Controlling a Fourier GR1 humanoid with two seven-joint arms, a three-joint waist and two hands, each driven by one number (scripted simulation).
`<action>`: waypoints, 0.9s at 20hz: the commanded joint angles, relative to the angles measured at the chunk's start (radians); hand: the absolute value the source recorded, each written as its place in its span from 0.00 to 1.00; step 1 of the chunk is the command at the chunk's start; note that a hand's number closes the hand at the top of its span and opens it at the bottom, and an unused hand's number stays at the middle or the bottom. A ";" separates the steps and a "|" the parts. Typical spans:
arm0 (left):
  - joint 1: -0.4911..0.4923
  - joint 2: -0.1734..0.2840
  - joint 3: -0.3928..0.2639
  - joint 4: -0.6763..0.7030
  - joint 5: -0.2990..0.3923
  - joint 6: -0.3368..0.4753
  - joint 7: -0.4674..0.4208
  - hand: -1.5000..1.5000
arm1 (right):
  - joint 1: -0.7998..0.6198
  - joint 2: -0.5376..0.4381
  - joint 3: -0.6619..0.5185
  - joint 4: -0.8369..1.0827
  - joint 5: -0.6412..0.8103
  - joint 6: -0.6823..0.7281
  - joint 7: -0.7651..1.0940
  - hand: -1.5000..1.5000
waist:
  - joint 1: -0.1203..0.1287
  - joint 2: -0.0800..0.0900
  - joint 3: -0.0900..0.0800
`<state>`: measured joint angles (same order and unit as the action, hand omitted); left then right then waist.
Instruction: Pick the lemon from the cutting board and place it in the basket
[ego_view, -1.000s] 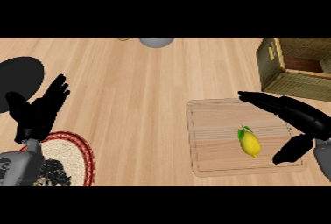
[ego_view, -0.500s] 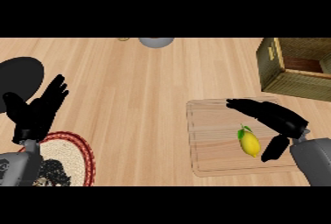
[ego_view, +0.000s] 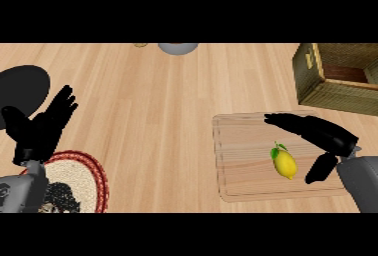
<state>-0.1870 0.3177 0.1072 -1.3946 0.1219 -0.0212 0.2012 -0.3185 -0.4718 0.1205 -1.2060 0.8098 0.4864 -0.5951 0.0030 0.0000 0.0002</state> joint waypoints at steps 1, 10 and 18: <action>-0.018 -0.013 0.005 0.000 -0.016 0.008 0.031 0.50 | 0.036 -0.040 -0.024 -0.017 -0.020 0.058 -0.089 0.00 | -0.004 0.000 0.000; -0.063 -0.012 0.049 0.059 -0.022 -0.029 0.014 0.50 | 0.029 0.046 0.029 0.017 0.051 -0.034 -0.079 0.00 | -0.002 0.001 0.000; -0.023 -0.040 0.040 -0.005 -0.052 -0.032 0.028 0.50 | 0.068 0.046 0.012 0.105 0.162 -0.164 -0.125 0.00 | -0.001 0.000 0.000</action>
<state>-0.2120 0.2814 0.1418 -1.3803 0.0743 -0.0439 0.2157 -0.2687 -0.4345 0.1376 -1.1507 0.9285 0.3799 -0.6792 0.0017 0.0000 0.0000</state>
